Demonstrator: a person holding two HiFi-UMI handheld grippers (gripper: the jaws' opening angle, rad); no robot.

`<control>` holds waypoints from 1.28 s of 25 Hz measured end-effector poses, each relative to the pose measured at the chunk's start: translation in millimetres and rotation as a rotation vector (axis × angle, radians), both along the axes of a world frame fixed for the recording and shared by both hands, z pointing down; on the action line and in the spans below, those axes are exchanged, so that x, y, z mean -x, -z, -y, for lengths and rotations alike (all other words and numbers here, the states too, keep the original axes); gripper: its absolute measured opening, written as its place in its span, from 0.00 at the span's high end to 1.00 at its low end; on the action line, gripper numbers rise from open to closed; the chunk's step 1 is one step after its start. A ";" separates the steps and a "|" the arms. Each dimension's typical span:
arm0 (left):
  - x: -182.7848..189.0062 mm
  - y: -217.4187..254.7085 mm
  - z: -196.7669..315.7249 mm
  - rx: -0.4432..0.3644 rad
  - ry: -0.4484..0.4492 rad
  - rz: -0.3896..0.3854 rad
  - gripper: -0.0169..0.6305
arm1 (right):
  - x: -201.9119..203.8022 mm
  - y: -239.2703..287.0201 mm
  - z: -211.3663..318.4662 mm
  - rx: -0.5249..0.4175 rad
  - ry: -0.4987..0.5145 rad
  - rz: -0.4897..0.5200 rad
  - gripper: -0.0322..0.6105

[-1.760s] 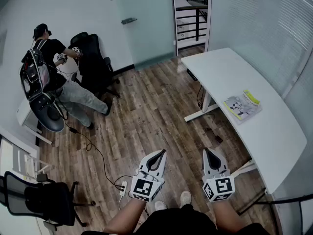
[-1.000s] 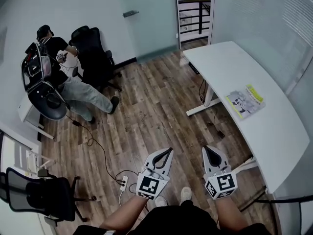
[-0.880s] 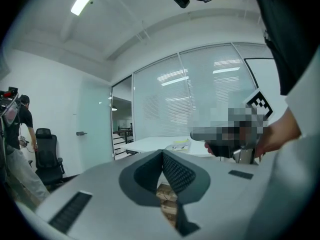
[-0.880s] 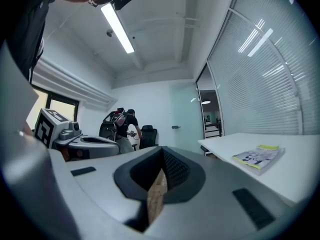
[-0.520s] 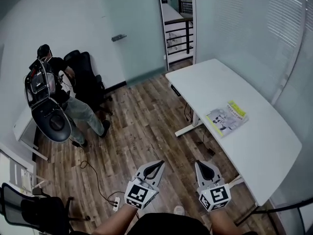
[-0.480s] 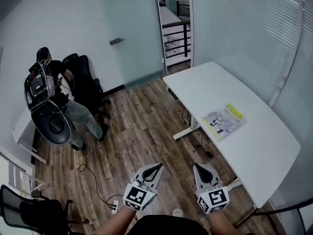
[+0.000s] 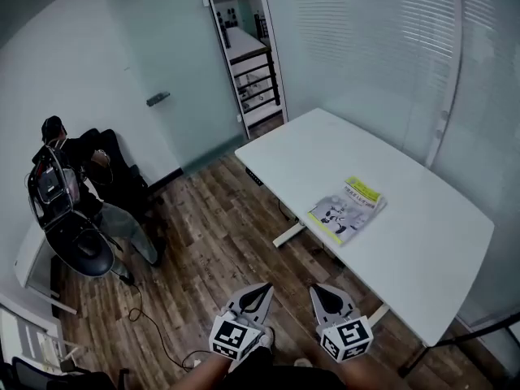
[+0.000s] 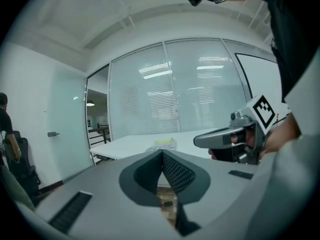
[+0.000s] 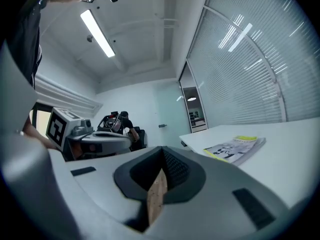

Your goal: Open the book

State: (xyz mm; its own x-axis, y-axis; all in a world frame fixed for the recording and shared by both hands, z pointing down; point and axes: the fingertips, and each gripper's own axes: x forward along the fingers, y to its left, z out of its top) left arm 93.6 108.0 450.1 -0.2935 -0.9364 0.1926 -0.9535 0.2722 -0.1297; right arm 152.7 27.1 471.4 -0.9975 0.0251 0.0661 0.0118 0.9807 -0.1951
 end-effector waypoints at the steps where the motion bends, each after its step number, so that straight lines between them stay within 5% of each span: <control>1: 7.6 -1.3 6.0 -0.006 -0.002 0.000 0.95 | 5.3 -5.4 1.9 -0.009 -0.001 -0.019 0.94; 10: 66.3 -19.2 44.7 0.021 -0.140 0.005 0.95 | 52.3 -12.2 39.5 -0.044 -0.133 -0.074 0.94; 21: 135.2 -6.9 79.5 -0.054 -0.303 -0.133 0.95 | 125.2 1.4 56.4 -0.046 -0.333 -0.084 0.94; 32: 146.8 1.1 130.5 -0.157 -0.516 -0.105 0.95 | 111.2 9.0 110.0 -0.073 -0.658 -0.030 0.94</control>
